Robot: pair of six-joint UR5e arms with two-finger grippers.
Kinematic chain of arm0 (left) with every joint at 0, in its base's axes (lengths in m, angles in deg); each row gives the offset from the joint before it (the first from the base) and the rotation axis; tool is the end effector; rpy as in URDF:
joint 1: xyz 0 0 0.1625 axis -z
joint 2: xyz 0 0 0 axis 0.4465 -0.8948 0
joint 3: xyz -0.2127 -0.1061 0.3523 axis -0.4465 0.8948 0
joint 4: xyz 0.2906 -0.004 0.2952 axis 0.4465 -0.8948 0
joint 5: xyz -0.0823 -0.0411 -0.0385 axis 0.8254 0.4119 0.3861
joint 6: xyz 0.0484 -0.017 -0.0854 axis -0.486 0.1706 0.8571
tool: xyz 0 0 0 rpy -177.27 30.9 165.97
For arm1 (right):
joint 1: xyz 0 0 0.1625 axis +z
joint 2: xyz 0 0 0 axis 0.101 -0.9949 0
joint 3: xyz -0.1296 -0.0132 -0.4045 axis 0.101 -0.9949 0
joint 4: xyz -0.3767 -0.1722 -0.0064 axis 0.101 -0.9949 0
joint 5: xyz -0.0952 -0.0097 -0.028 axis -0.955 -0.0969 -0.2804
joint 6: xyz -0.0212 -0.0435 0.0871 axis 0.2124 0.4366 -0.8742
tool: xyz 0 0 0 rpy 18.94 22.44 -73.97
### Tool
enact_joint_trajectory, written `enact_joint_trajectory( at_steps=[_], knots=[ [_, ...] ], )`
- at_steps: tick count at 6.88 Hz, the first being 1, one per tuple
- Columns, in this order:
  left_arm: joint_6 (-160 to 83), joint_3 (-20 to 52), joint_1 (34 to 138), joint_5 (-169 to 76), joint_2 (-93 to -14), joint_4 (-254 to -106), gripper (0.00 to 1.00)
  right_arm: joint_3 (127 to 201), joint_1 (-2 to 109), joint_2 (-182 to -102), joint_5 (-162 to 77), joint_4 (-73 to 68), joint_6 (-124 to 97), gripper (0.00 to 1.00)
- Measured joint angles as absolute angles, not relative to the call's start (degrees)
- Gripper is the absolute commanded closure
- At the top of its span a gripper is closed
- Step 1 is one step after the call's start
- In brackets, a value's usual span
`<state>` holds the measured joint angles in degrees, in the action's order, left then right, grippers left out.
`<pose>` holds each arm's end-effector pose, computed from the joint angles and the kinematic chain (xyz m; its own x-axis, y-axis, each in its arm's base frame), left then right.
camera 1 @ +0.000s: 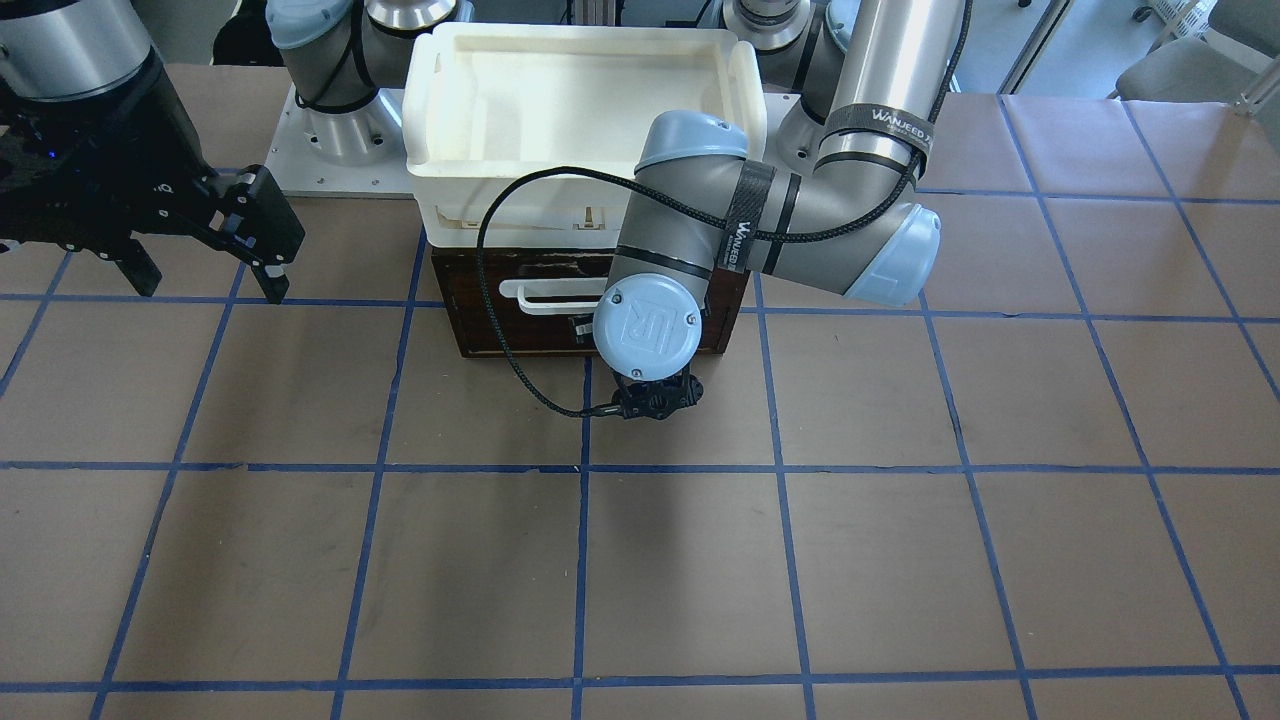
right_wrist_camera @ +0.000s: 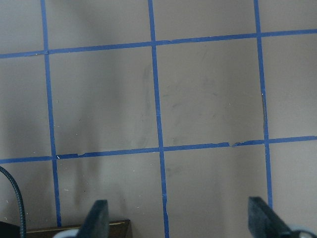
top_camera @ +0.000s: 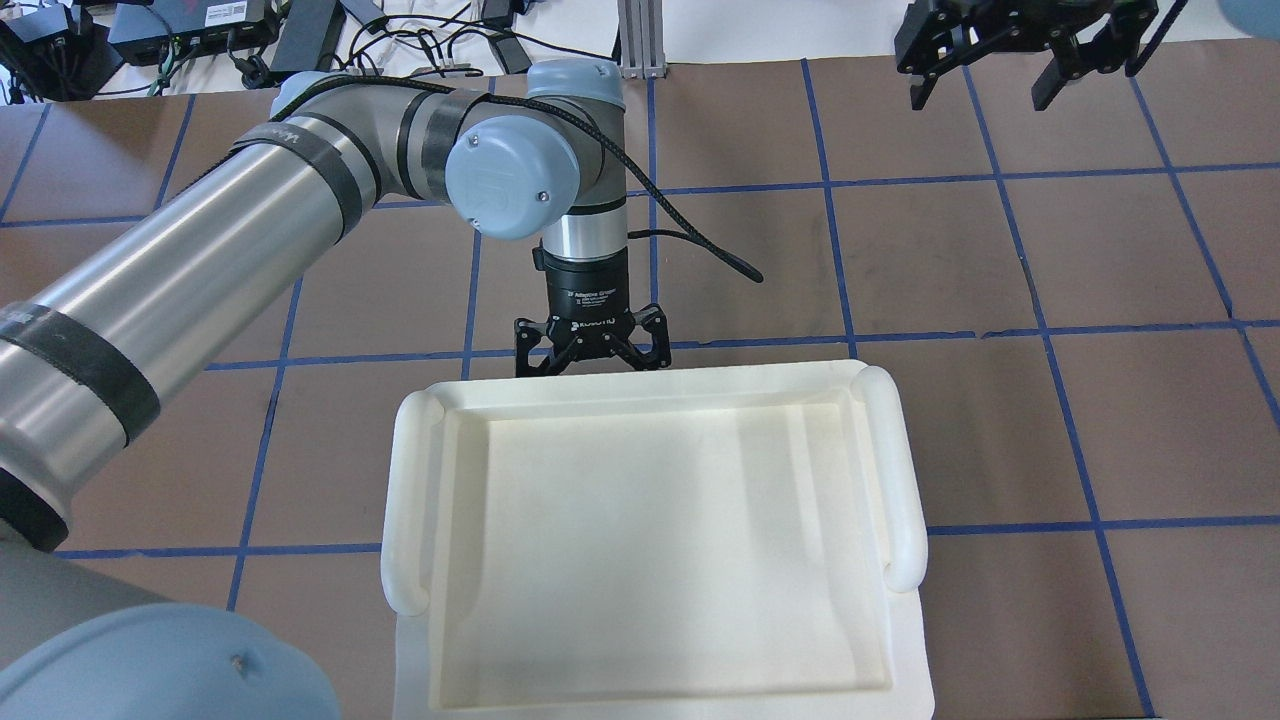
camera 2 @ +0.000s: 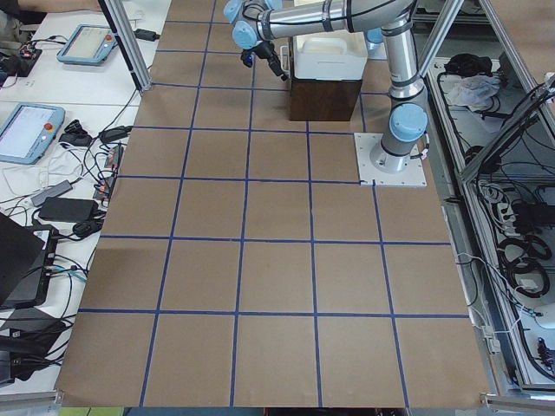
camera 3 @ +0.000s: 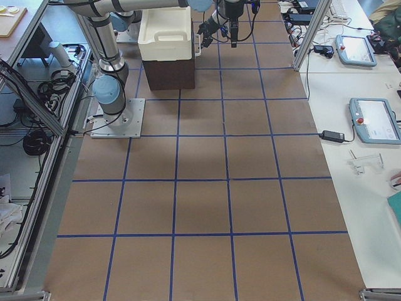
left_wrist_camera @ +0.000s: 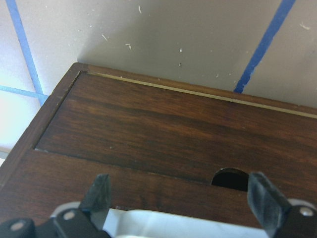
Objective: Put scissors in drawer and close it
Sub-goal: 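Press the drawer fully shut with the left gripper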
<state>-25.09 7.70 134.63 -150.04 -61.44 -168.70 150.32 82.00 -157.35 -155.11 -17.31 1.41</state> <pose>-0.3233 -0.5134 0.2655 -0.9725 -0.1628 -0.1665 -0.2293 0.7938 0.5632 0.1134 -0.5430 0.5429 -0.9979 0.0630 -0.0123 0.0641 0.9881 -0.1398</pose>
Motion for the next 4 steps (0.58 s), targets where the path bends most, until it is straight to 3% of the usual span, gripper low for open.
enact_joint_trajectory(
  at_steps=[4],
  knots=[
    [-25.2,7.46,134.4,-150.17,-61.01,-169.16,0.0,150.32,81.86,-157.39,-155.49,-17.23,1.47,0.0]
  ],
)
